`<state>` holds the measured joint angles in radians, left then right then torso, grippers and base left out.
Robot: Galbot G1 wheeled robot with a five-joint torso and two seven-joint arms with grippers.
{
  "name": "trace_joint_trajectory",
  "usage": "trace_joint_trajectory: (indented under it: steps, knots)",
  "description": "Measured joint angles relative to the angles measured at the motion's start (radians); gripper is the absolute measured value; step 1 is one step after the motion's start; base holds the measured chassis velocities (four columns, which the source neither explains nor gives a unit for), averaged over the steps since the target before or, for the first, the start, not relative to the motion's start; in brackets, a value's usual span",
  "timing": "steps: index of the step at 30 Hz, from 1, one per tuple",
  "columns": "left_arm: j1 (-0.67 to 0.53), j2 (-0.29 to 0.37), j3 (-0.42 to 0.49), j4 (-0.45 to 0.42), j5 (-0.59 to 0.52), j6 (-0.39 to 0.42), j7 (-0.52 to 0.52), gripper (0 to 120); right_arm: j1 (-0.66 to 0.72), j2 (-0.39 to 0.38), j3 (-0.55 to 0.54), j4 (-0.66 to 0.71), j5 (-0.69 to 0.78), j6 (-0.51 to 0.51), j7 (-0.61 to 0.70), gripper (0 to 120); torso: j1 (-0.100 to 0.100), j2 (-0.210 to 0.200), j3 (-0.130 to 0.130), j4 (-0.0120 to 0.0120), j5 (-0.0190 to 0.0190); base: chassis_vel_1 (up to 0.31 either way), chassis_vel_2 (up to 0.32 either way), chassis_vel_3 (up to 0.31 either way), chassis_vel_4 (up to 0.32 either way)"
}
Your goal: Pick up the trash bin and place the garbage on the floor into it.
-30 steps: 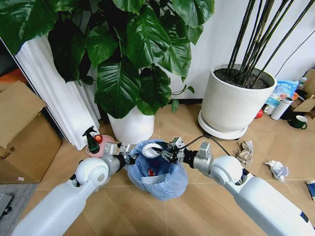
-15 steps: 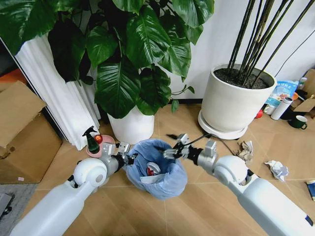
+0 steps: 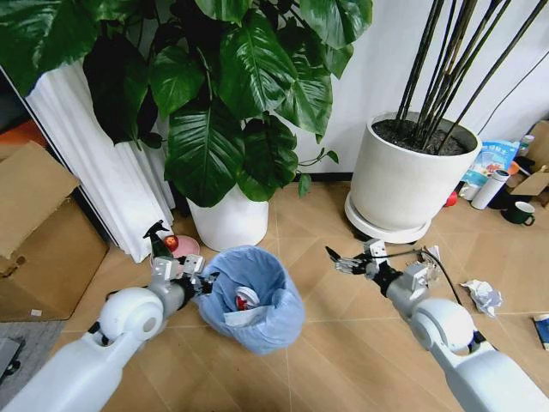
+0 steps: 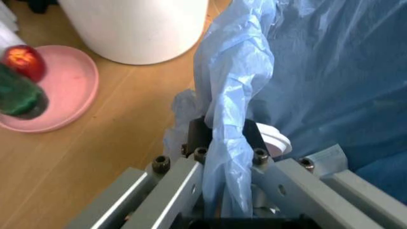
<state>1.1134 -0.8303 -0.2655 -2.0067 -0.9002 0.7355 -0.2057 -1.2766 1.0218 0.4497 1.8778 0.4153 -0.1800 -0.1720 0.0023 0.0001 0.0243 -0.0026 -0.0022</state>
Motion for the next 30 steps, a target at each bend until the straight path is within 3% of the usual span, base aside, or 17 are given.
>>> trace_joint_trajectory:
  steps: [12, 30]
  knots:
    - [0.033, -0.006, -0.067, -0.011, 0.010, 0.000, 0.017, 0, -0.020, 0.014, 0.070, -0.034, -0.015, 0.003, -0.004, 100, 0.000, 0.000, 0.000, 0.0002, -0.0001, -0.034, -0.033, 0.037, 0.038]
    - [0.074, -0.003, -0.079, -0.041, 0.017, 0.000, 0.009, 0, -0.038, 0.012, 0.081, -0.054, -0.017, 0.016, -0.030, 100, 0.000, 0.000, 0.000, 0.0000, 0.0002, -0.182, -0.183, 0.185, 0.179]
